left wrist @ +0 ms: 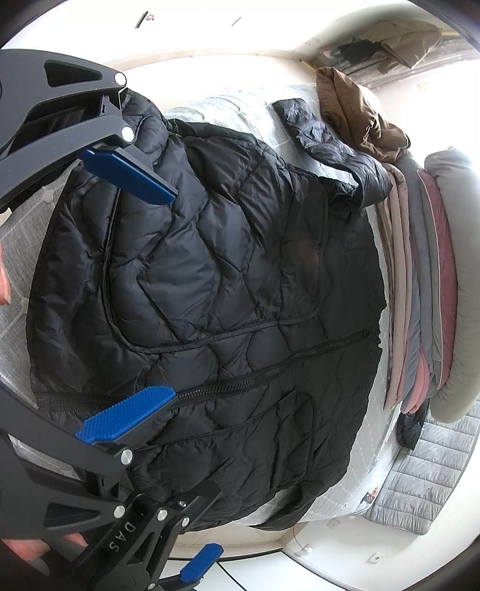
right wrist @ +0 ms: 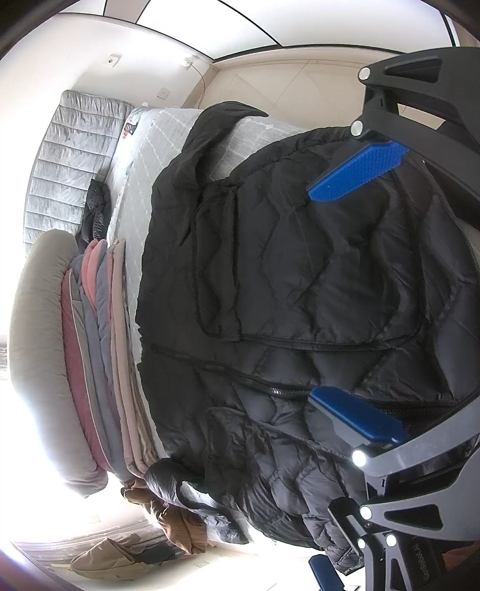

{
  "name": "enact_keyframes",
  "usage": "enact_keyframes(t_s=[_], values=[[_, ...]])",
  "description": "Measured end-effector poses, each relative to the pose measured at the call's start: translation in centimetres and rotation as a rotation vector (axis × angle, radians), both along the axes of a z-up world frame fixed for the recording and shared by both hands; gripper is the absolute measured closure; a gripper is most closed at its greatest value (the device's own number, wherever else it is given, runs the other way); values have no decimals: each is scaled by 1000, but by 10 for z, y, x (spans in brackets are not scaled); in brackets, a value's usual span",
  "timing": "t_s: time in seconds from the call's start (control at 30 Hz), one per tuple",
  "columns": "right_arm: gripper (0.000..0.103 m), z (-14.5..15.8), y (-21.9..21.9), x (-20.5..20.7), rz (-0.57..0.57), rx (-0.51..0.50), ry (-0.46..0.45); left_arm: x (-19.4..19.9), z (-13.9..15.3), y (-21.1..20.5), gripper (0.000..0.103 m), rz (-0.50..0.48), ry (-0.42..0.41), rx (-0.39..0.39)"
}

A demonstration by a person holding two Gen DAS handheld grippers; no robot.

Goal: Fold large clothes
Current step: 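Roll the right tool and grasp the jacket sleeve end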

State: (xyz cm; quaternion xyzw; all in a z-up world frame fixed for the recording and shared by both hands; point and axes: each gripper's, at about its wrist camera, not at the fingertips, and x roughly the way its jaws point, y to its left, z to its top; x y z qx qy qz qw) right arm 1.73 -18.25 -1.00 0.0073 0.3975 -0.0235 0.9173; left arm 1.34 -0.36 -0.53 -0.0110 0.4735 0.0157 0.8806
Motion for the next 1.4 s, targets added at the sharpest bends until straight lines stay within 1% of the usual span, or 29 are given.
enact_keyframes(t_s=[0.1,0.17,0.2,0.23,0.27,0.33,0.37,0.4,0.43,0.47,0.5,0.53,0.6,0.63,0.67,0.7,0.73,0.83,0.87,0.9,0.93,1.0,1.03,1.1,1.17,1.2,1.27,1.4], values=[[6,10,-5,-3,2,10,-56,0,-1,0,8,-3,-3,1],[6,31,-17,-14,-8,20,-203,1,0,0,8,-9,-13,-3],[6,34,-20,-16,-12,15,-229,1,1,0,8,-13,-23,-9],[6,40,-27,-17,-17,-15,-286,1,2,-1,8,-16,-32,-13],[6,39,-32,-12,-4,-41,-278,2,4,0,8,-20,-41,-16],[6,32,-50,8,20,-72,-202,2,7,-2,8,-28,-64,-21],[6,32,-58,11,15,-63,-204,3,9,-3,8,-35,-73,-25],[6,34,-81,13,7,-10,-227,4,10,-5,8,-46,-82,-28],[6,35,-90,14,2,13,-230,5,10,-6,8,-52,-89,-31],[6,35,-114,19,-14,87,-231,6,11,-7,8,-57,-93,-35],[6,34,-123,21,-20,117,-227,8,10,-7,8,-59,-96,-41],[6,26,-164,34,-57,250,-204,11,9,-8,8,-65,-96,-52],[6,10,-213,47,-119,392,-169,17,6,-10,8,-74,-93,-70],[6,5,-225,50,-141,422,-159,19,5,-10,8,-79,-92,-78],[6,-9,-256,58,-194,503,-139,23,4,-11,8,-85,-90,-88],[6,-17,-271,63,-223,541,-129,25,2,-12,8,-88,-90,-93],[6,-34,-299,67,-284,599,-106,29,1,-13,8,-95,-92,-102],[6,-74,-353,76,-383,760,-76,38,-3,-18,8,-114,-100,-109],[6,-100,-382,82,-434,854,-64,42,-5,-20,8,-123,-99,-115],[6,-116,-394,84,-457,918,-57,45,-6,-21,8,-128,-97,-122],[6,-122,-401,85,-471,958,-52,49,-9,-22,8,-131,-90,-131],[6,-165,-427,93,-529,1157,-35,57,-14,-25,8,-129,-79,-141],[6,-174,-427,95,-539,1194,-31,59,-16,-26,8,-128,-77,-144],[6,-206,-439,106,-578,1330,-39,65,-19,-29,8,-127,-76,-142],[6,-221,-445,115,-581,1398,-54,71,-22,-33,8,-129,-72,-137],[6,-223,-445,116,-581,1405,-57,74,-23,-34,8,-131,-70,-133],[6,-238,-449,132,-575,1480,-86,78,-24,-39,8,-138,-71,-127],[6,-252,-455,154,-579,1530,-127,84,-27,-45,8,-146,-74,-125]])
